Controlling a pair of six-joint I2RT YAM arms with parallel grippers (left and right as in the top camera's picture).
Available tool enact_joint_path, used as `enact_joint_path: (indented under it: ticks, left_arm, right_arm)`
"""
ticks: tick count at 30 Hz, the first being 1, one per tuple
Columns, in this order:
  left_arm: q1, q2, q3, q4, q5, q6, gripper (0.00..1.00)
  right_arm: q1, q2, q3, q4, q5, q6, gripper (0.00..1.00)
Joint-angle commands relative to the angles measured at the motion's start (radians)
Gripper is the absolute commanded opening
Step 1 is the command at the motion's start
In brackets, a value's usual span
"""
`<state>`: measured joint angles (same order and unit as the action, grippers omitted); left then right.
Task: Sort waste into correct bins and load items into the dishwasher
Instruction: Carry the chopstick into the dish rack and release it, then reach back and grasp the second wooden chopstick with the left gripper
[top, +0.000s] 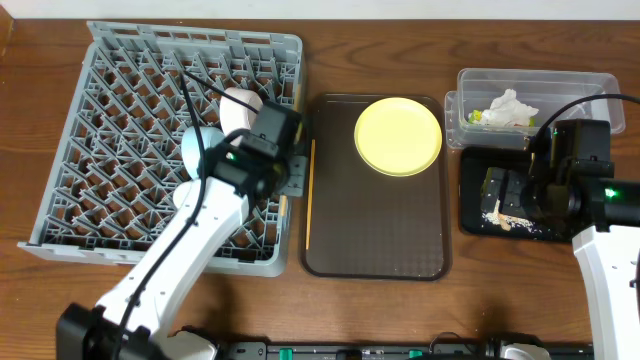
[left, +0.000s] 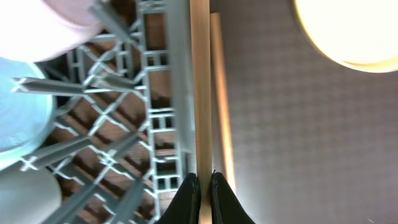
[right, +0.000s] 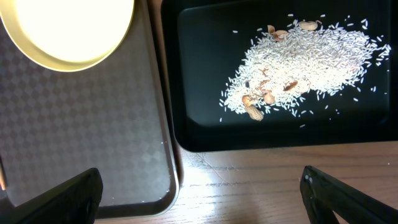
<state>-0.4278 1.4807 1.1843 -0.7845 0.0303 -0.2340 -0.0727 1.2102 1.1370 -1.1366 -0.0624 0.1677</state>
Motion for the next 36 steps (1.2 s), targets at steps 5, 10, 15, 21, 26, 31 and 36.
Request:
enact_joint_path:
  ticks: [5, 10, 15, 21, 26, 31, 36]
  left_arm:
    - [0.057, 0.121, 0.011, -0.003, -0.016, 0.032, 0.07]
    - [0.065, 0.123, 0.012, 0.001, -0.024, 0.051, 0.30]
    - [0.068, 0.078, 0.041, 0.000, -0.023, 0.066, 0.36]
    - [0.050, -0.009, 0.054, 0.003, 0.042, 0.066, 0.36]
    - [-0.043, 0.021, 0.025, 0.013, 0.104, 0.029, 0.39]
    - [-0.122, 0.111, 0.009, 0.030, 0.021, -0.109, 0.44]
    - [-0.147, 0.220, 0.009, 0.069, -0.024, -0.235, 0.44]
  right_arm:
    - [-0.008, -0.010, 0.016, -0.002, 0.005, -0.008, 0.99]
    - [-0.008, -0.010, 0.016, -0.002, 0.005, -0.008, 0.99]
    - [-0.008, -0.010, 0.016, -0.002, 0.005, -0.008, 0.99]
    - [-0.008, -0.010, 0.016, -0.002, 0.005, -0.008, 0.99]
    - [-0.008, -0.010, 0.016, 0.000, 0.005, -0.008, 0.99]
    - [-0.008, -0.010, 0.016, -0.002, 0.005, -0.008, 0.99]
    - [-0.008, -0.010, 0.016, -0.002, 0.005, -0.008, 0.99]
